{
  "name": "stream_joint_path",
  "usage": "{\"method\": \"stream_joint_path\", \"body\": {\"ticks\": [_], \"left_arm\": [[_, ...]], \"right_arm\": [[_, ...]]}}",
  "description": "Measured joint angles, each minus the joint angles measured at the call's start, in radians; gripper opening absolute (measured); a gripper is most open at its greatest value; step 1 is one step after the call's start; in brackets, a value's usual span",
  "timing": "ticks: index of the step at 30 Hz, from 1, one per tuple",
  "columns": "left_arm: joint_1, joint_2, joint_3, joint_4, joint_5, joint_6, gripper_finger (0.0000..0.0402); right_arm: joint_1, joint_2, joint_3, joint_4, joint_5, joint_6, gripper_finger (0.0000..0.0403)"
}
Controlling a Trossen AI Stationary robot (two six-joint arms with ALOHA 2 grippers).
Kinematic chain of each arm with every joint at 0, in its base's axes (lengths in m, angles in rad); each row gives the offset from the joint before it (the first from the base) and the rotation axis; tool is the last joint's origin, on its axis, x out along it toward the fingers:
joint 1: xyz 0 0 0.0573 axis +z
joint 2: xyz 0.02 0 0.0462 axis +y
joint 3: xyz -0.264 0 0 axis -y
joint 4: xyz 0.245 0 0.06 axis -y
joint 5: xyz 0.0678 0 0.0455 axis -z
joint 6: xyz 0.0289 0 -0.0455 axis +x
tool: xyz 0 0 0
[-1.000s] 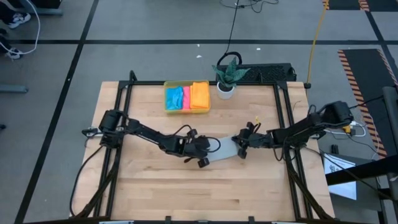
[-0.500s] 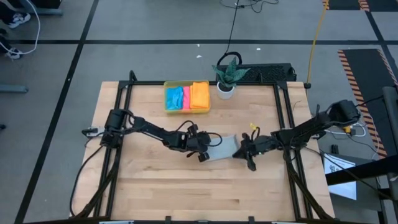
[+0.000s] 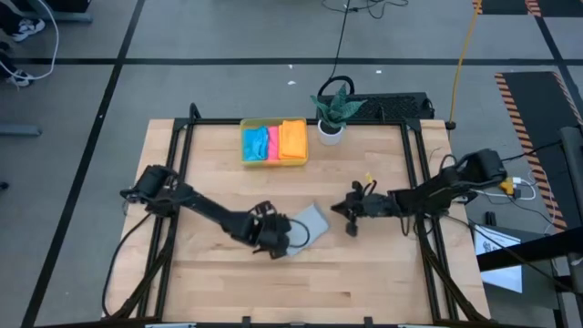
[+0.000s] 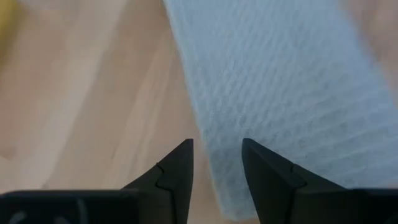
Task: Fold microfiber towels
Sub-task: Put the gray microfiber cloth into the yellow bin
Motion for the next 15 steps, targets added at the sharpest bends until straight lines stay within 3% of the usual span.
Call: {"method": "stream_joint_path", "body": {"ticks": [4,8,12,15], "left_arm": [[-0.066,-0.036,0.002,0.0,-0.113,0.021,0.014],[-0.125,-0.034,0.001,-0.021,-0.165,0.141,0.014],[-0.165,-0.024,0.002,-0.007,-0.15,0.334,0.014],[-0.175,-0.023,0.002,0.013,-0.049,0.464,0.014]], "right_arm": [[-0.037,0.041,0.041,0.027,0.001,-0.053,0.0015],[-0.034,0.042,0.045,0.015,0.0,-0.064,0.0015],[-0.011,0.043,0.025,0.013,-0.001,-0.05,0.0015],[0.006,0.043,0.01,0.013,0.0,-0.038,0.0015]]}}
